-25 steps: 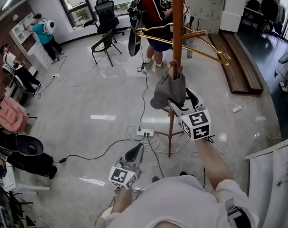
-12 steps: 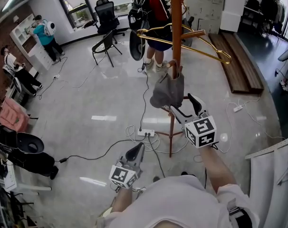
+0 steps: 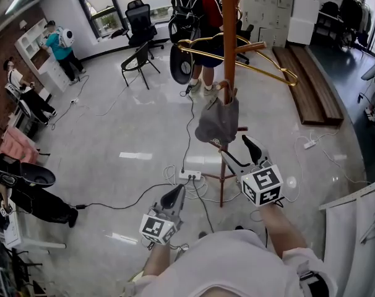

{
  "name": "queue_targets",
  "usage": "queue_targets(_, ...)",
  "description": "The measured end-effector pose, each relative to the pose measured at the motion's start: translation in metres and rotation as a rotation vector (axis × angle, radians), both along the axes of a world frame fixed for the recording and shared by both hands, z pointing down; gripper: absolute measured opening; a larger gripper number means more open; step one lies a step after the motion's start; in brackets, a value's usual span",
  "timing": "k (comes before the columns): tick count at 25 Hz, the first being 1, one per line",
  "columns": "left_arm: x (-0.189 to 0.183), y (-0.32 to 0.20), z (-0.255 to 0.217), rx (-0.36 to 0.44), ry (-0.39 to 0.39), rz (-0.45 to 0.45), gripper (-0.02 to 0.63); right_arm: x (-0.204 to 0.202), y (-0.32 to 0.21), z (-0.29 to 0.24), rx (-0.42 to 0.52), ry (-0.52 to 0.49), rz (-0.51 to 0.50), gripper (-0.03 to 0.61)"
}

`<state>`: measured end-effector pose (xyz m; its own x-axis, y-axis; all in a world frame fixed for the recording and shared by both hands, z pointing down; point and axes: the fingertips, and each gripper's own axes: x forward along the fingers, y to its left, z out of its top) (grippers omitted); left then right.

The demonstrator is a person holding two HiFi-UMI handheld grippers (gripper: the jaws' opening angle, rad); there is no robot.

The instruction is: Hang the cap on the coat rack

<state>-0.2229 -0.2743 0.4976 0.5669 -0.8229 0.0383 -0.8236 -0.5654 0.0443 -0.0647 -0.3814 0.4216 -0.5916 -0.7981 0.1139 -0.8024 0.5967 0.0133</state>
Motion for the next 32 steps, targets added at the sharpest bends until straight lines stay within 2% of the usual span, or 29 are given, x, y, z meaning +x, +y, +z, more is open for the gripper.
queue_targets(3, 0.004, 0.000, 0.000, 0.010, -0.004, 0.003, 0.009, 0.005, 0.011, 0.001, 0.009, -0.016, 0.010, 0.289)
queue_targets(4, 0.005, -0.001, -0.001, 0.012, -0.005, 0.005, 0.009, 0.009, 0.014, 0.001, 0.020, -0.021, 0.026, 0.170)
queue_targets(5, 0.006, -0.001, -0.002, 0.013, -0.005, 0.005, 0.009, 0.012, 0.016, 0.000, 0.030, -0.026, 0.033, 0.014)
queue_targets(17, 0.021, 0.001, -0.013, 0.039, -0.015, 0.005, 0.009, 0.008, 0.046, 0.024, 0.012, -0.060, -0.093, 0.012)
queue_targets(23, 0.031, 0.001, -0.014, 0.043, -0.011, -0.002, 0.009, 0.014, 0.053, 0.043, -0.030, -0.067, -0.122, 0.012)
queue_targets(32, 0.044, 0.000, -0.012, 0.042, -0.018, -0.016, 0.009, 0.021, 0.055, 0.061, -0.040, -0.044, -0.142, 0.012)
